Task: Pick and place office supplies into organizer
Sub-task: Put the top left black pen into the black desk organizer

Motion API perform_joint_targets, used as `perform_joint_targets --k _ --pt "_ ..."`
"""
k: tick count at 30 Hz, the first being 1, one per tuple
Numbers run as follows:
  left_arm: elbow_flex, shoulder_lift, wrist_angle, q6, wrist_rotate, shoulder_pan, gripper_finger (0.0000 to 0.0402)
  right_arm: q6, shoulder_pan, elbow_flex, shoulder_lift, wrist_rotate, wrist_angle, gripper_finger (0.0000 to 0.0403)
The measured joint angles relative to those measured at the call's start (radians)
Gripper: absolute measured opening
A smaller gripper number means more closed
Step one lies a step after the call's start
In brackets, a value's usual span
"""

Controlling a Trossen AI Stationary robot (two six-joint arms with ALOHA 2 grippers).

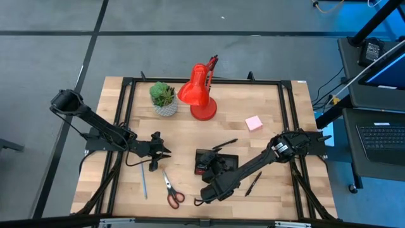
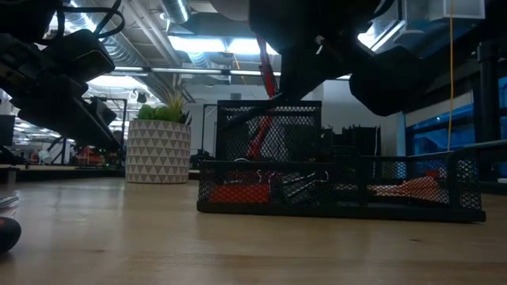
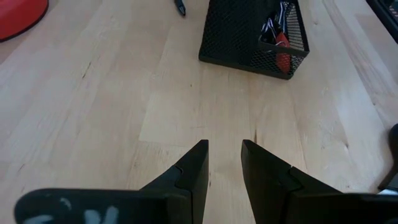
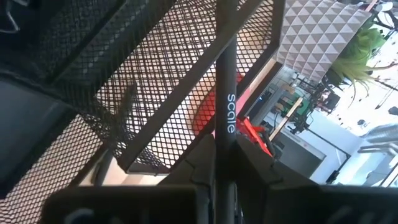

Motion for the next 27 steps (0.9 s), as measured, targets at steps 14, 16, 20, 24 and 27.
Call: perform_joint_targets --k 14,16,20,24,27 --pt "0.000 0.000 0.000 0.000 0.000 0.000 0.0090 -0.053 0.000 0.000 0.000 0.000 -0.001 0.0091" --pt "0.000 0.000 0.000 0.000 0.000 0.000 0.0090 -0.053 0.000 0.000 0.000 0.000 -0.001 0.0094" --pt "0.000 0.000 0.000 0.000 0.000 0.000 0.0090 -0.053 0.000 0.000 0.000 0.000 -0.001 0.0096" --pt "0.000 0.000 0.000 0.000 0.000 0.000 0.0090 -0.053 0.000 0.000 0.000 0.000 -0.001 0.0096" --pt "0.000 0.000 0.000 0.000 0.000 0.000 0.0090 -0.053 0.000 0.000 -0.001 0.000 -0.001 0.0096"
